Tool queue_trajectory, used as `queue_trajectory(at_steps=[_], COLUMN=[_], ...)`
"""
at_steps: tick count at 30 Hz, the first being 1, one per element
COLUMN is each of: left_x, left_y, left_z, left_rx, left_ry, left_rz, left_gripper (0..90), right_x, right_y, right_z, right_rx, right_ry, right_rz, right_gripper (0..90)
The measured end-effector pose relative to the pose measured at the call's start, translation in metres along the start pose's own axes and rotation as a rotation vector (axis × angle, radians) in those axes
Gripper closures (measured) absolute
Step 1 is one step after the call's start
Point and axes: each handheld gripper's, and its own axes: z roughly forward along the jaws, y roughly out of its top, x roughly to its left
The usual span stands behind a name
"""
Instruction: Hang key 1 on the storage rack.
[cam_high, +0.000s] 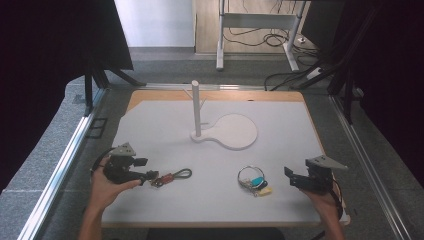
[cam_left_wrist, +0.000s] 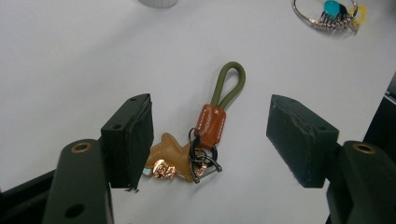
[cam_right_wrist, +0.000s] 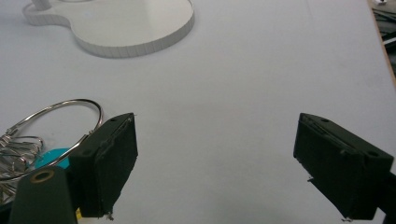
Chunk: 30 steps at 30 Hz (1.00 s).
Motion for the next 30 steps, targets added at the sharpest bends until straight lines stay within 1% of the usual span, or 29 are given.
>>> queue_trajectory(at_steps=[3, 5, 8, 11, 13, 14, 15, 16, 17, 18, 20, 21, 22, 23, 25, 30], left_x=[0.001, 0.001, 0.001, 0.001, 0.0, -0.003, -0.003, -0.008, -0.008, -0.009, -0.01, -0.01, -0.011, -0.012, -0.012, -0.011], left_y=[0.0, 0.001, 0.002, 0.003, 0.004, 0.006, 0.006, 0.007, 0.007, 0.008, 0.01, 0.01, 0.013, 0.015, 0.017, 0.017], left_z=[0.0, 0.0, 0.001, 0.002, 0.003, 0.0, 0.0, -0.005, -0.005, -0.007, -0.008, -0.008, -0.009, -0.01, -0.01, -0.007], left_rx=[-0.003, -0.007, -0.015, -0.013, -0.014, -0.032, -0.032, -0.04, -0.04, -0.033, -0.019, -0.019, -0.007, -0.002, 0.01, 0.019], left_ry=[-0.003, -0.004, -0.012, -0.006, -0.011, -0.016, -0.016, -0.019, -0.019, -0.015, -0.015, -0.015, -0.013, -0.009, -0.007, -0.004], left_rz=[-0.003, -0.006, -0.009, -0.008, -0.001, 0.009, 0.009, 0.037, 0.037, 0.054, 0.07, 0.07, 0.084, 0.09, 0.099, 0.096], left_gripper=[32.2, 31.9, 31.7, 31.7, 31.8, 32.2, 32.6, 33.0, 33.2, 33.6, 34.1, 34.4, 34.7, 34.9, 35.2, 36.3], right_x=[-0.002, -0.005, -0.007, -0.008, -0.009, -0.01, -0.01, -0.01, -0.01, -0.012, -0.013, -0.014, -0.014, -0.014, -0.014, -0.013], right_y=[0.0, -0.001, -0.002, -0.003, -0.003, -0.002, -0.002, -0.001, -0.001, -0.001, -0.001, -0.001, -0.002, -0.002, -0.002, -0.004], right_z=[-0.002, -0.003, -0.002, -0.001, -0.002, -0.005, -0.005, -0.009, -0.009, -0.01, -0.01, -0.01, -0.009, -0.009, -0.008, -0.008], right_rx=[-0.008, -0.01, -0.002, 0.001, -0.002, -0.012, -0.012, -0.022, -0.022, -0.027, -0.026, -0.026, -0.021, -0.018, -0.014, -0.009], right_ry=[0.009, 0.025, 0.031, 0.036, 0.041, 0.043, 0.043, 0.048, 0.048, 0.047, 0.045, 0.045, 0.047, 0.046, 0.047, 0.048], right_rz=[0.007, 0.015, 0.022, 0.025, 0.03, 0.04, 0.04, 0.036, 0.036, 0.035, 0.04, 0.041, 0.039, 0.038, 0.036, 0.027], right_gripper=[14.7, 16.9, 17.8, 19.0, 19.9, 21.2, 21.2, 23.3, 23.3, 23.7, 24.0, 24.2, 24.3, 24.4, 24.8, 25.6])
